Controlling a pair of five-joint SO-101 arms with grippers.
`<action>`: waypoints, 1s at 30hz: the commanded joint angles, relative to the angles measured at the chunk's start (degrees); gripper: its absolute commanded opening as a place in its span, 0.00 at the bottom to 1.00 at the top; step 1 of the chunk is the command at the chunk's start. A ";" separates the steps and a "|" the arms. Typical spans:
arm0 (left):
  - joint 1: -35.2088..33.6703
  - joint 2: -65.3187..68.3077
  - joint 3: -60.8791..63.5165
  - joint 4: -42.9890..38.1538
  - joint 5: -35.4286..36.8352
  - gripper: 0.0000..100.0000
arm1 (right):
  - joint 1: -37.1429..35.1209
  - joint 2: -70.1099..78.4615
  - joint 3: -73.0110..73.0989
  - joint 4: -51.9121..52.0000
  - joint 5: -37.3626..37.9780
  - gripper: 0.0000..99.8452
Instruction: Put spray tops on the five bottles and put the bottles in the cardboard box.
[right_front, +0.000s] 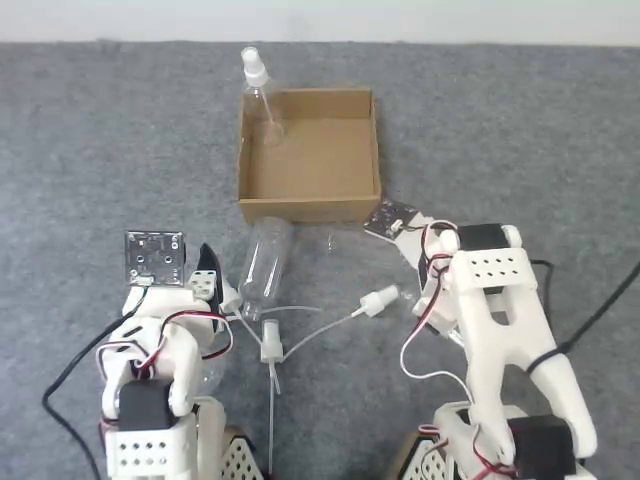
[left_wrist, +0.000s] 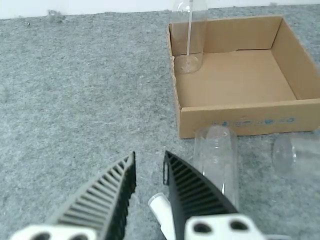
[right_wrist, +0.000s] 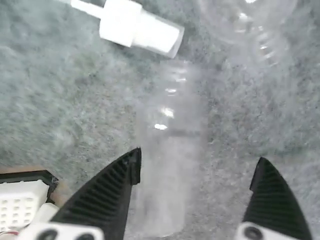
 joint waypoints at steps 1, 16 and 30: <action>-0.26 -0.79 0.04 -1.05 0.18 0.09 | -1.27 -1.01 0.35 0.40 -1.23 0.31; -0.26 -0.79 0.04 -1.05 0.18 0.09 | -11.65 -1.01 1.23 0.48 -9.14 0.31; -0.26 -0.79 0.04 -1.05 0.18 0.09 | -11.65 -1.01 5.19 -4.79 -8.79 0.27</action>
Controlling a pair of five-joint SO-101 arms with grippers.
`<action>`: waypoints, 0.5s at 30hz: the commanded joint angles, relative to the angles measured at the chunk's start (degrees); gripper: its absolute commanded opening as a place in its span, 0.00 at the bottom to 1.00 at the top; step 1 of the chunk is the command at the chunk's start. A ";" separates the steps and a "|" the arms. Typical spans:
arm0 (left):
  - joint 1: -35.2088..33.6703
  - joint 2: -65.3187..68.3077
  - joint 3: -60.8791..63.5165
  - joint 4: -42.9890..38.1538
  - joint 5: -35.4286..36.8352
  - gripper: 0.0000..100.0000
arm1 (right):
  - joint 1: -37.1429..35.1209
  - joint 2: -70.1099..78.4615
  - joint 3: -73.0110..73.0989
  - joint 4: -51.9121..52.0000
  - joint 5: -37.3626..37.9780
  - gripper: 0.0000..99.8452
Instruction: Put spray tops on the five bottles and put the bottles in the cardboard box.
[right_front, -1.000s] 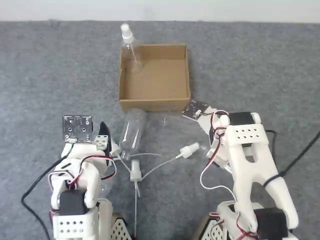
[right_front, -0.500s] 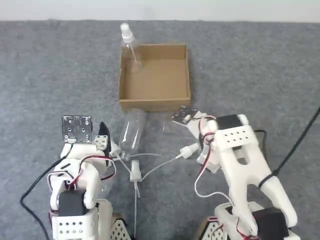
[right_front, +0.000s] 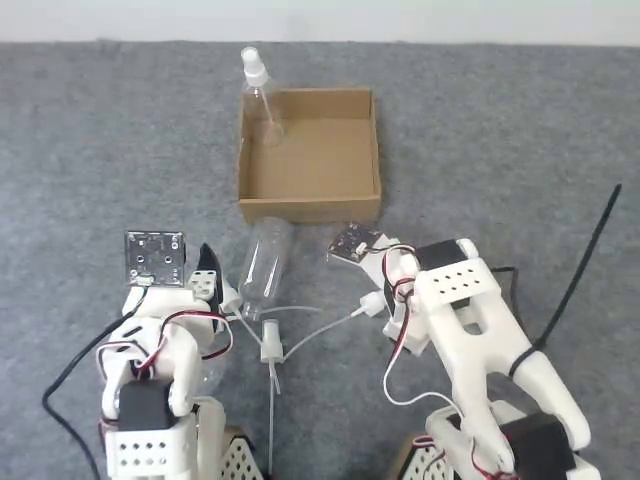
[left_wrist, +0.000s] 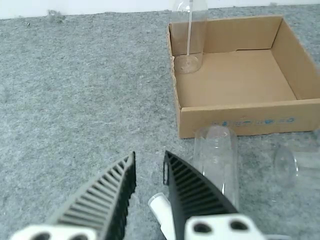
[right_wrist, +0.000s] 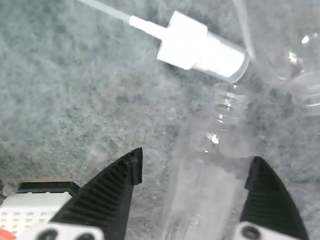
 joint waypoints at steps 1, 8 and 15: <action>-0.26 -0.79 0.04 -1.05 0.18 0.09 | -0.40 -1.01 -0.26 -2.07 -0.18 0.27; -0.26 -0.79 0.04 -1.05 0.18 0.09 | -0.40 2.95 -0.53 -4.18 -0.18 0.27; -0.26 -0.79 0.04 -1.05 0.18 0.09 | 3.91 8.04 -2.02 -6.11 -0.09 0.27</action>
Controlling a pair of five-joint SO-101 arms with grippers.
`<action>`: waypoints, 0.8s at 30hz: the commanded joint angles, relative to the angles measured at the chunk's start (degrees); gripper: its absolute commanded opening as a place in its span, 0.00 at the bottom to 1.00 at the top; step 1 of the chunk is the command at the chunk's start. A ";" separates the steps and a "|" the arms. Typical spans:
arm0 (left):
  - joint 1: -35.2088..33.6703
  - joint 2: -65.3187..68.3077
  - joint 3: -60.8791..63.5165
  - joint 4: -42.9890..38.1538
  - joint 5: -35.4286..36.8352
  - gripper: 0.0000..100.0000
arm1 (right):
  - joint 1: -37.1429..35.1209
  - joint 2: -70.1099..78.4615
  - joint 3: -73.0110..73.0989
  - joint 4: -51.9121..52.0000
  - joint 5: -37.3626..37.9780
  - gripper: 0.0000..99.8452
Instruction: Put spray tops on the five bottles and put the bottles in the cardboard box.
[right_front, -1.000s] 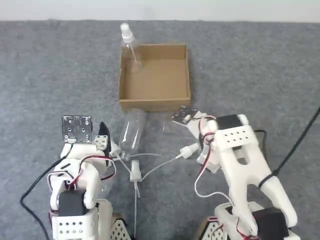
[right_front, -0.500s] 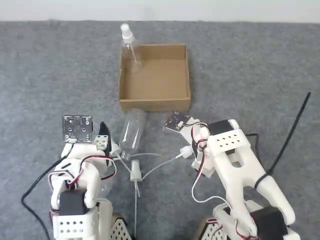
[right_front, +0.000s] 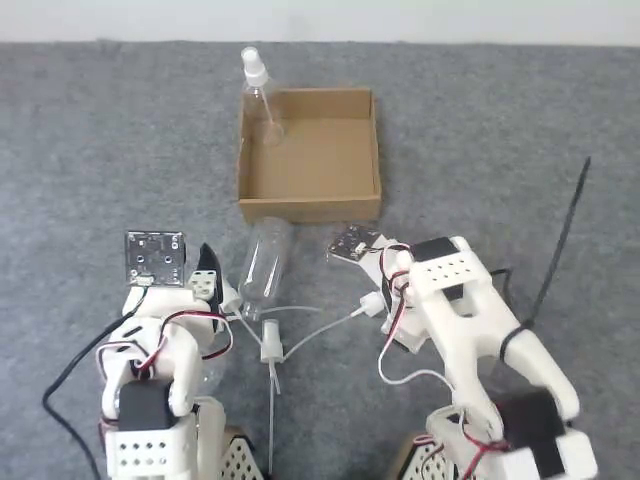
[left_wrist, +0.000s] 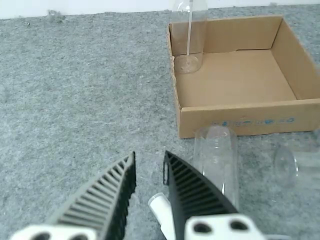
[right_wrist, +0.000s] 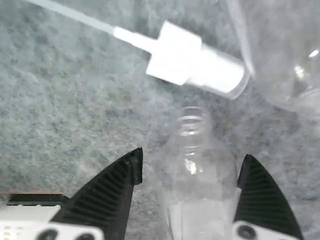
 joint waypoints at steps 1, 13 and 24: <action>-0.26 -0.79 0.04 -1.05 0.18 0.09 | 2.86 -0.48 -2.11 -0.66 -0.09 0.27; -0.26 -0.79 0.04 -1.05 0.18 0.09 | 3.21 -0.57 -1.85 -0.48 2.29 0.16; -0.26 -0.79 0.04 -1.05 0.18 0.09 | 3.21 -12.44 -3.43 8.84 2.20 0.10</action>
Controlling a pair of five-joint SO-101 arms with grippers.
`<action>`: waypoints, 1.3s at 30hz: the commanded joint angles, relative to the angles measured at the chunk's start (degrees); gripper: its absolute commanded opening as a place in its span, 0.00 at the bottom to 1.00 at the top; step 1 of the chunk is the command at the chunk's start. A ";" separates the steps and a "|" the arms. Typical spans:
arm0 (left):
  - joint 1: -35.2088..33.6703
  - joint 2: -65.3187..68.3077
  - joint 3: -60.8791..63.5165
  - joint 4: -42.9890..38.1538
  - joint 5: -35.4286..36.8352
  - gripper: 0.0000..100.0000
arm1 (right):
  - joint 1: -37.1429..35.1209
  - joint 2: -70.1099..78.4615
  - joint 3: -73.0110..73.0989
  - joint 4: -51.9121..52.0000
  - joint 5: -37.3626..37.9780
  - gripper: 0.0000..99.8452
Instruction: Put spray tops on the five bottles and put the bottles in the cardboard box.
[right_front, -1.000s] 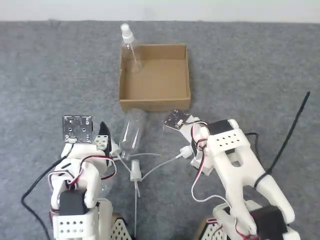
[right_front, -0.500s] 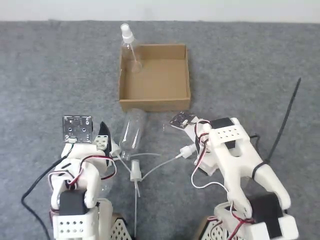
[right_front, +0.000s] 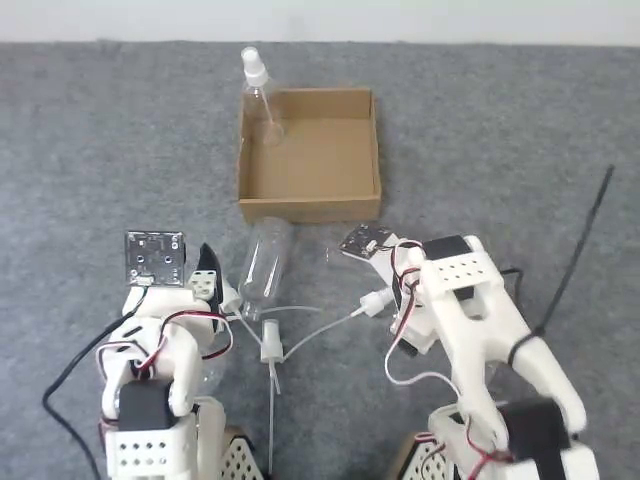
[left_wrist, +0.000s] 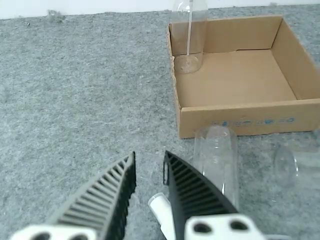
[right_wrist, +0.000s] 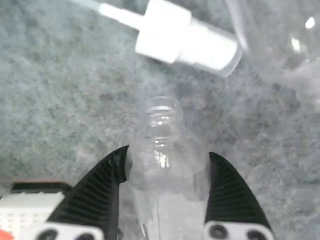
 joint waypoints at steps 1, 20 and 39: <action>-0.26 -0.79 0.04 -1.05 0.18 0.09 | 0.92 -9.45 -3.43 4.79 0.70 0.10; -0.26 -0.79 0.13 -1.05 0.18 0.09 | 0.48 -35.56 -3.52 4.18 -18.55 0.10; -0.18 -0.79 1.45 -2.73 0.18 0.09 | -0.31 -36.62 -3.08 -6.90 -42.46 0.10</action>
